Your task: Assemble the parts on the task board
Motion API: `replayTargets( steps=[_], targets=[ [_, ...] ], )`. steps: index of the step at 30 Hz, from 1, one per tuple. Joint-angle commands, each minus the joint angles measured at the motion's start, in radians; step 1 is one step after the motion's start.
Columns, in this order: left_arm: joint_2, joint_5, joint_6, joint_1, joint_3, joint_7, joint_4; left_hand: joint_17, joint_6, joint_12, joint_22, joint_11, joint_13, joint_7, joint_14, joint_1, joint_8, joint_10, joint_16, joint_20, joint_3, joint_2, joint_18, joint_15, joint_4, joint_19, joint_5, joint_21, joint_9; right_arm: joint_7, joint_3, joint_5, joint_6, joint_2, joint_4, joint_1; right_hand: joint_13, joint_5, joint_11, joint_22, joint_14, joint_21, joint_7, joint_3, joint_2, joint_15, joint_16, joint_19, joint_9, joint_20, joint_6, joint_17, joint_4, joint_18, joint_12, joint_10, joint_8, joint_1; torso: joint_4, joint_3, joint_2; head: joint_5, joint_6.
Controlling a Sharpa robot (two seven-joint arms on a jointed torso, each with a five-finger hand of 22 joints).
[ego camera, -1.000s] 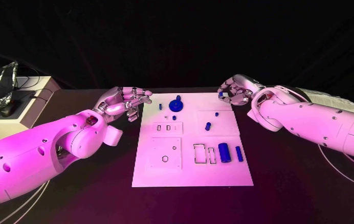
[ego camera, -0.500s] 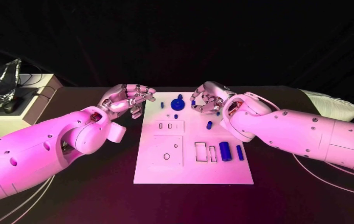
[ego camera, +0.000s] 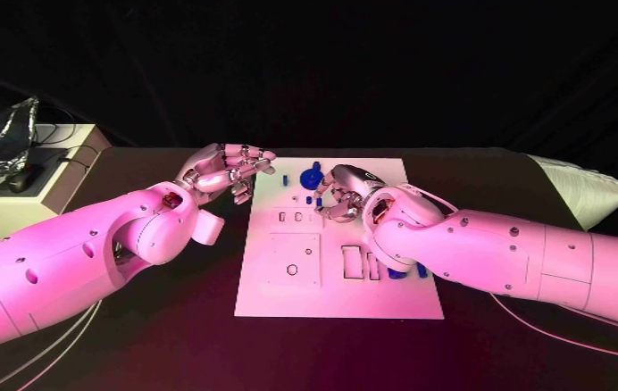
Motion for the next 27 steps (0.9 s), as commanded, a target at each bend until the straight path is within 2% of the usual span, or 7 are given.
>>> replayTargets(
  steps=[1, 14, 17, 27],
  targets=[
    [0.003, 0.005, 0.006, 0.0, 0.001, 0.003, 0.0, 0.0, 0.002, 0.004, 0.001, 0.002, 0.001, -0.004, -0.003, -0.008, 0.0, 0.006, 0.0, 0.002, 0.001, 0.002, -0.006, -0.001, -0.002, -0.005, -0.002, 0.004, 0.001, -0.055, -0.001, -0.06, 0.001, 0.007, 0.005, -0.01, 0.205, 0.005, -0.006, 0.189, 0.092, -0.005, 0.004, 0.002, -0.001, 0.0, 0.001, 0.068, 0.001, -0.005, 0.001, 0.21, 0.0, -0.008, -0.004, 0.055, 0.003, -0.01, 0.0, 0.003, 0.001, 0.004, -0.006],
    [0.001, 0.005, 0.008, 0.0, 0.001, 0.003, 0.0, 0.001, 0.002, 0.005, 0.001, 0.002, 0.002, -0.005, -0.003, -0.009, 0.001, 0.004, 0.001, 0.001, 0.001, 0.002, -0.006, -0.001, -0.001, -0.006, -0.002, 0.005, 0.001, -0.077, -0.003, -0.105, -0.002, 0.015, 0.014, -0.021, 0.206, 0.006, -0.006, 0.189, 0.092, -0.004, 0.005, 0.002, -0.003, 0.001, 0.001, 0.068, 0.001, -0.005, -0.001, 0.21, 0.0, -0.008, -0.004, 0.055, 0.003, -0.012, -0.0012, 0.0028, 0.001, 0.005, -0.019],
    [0.0, 0.005, 0.008, 0.0, 0.001, 0.003, 0.0, 0.001, 0.002, 0.005, 0.001, 0.002, 0.002, -0.005, -0.003, -0.009, 0.001, 0.004, 0.001, 0.001, 0.001, 0.002, -0.006, -0.001, -0.001, -0.006, -0.002, 0.005, 0.001, -0.078, -0.003, -0.113, -0.003, 0.015, 0.014, -0.021, 0.206, 0.007, -0.006, 0.19, 0.092, -0.004, 0.005, 0.002, -0.004, 0.001, 0.002, 0.068, 0.001, -0.004, -0.002, 0.211, 0.0, -0.008, -0.003, 0.056, 0.003, -0.013, -0.0024, 0.0028, 0.001, 0.006, -0.019],
    [-0.001, 0.005, 0.01, 0.0, 0.001, 0.002, 0.0, 0.001, 0.002, 0.005, 0.001, 0.002, 0.002, -0.005, -0.003, -0.009, 0.001, 0.004, 0.001, 0.001, 0.001, 0.002, -0.006, -0.001, -0.001, -0.006, -0.002, 0.005, 0.001, -0.088, -0.003, -0.125, 0.012, 0.024, 0.006, -0.024, 0.205, 0.007, -0.005, 0.189, 0.092, -0.005, 0.006, 0.001, -0.007, 0.002, 0.001, 0.068, 0.001, -0.004, -0.004, 0.211, 0.0, -0.008, -0.004, 0.055, 0.003, -0.016, -0.001, 0.0026, 0.001, 0.004, -0.021]
  ],
)
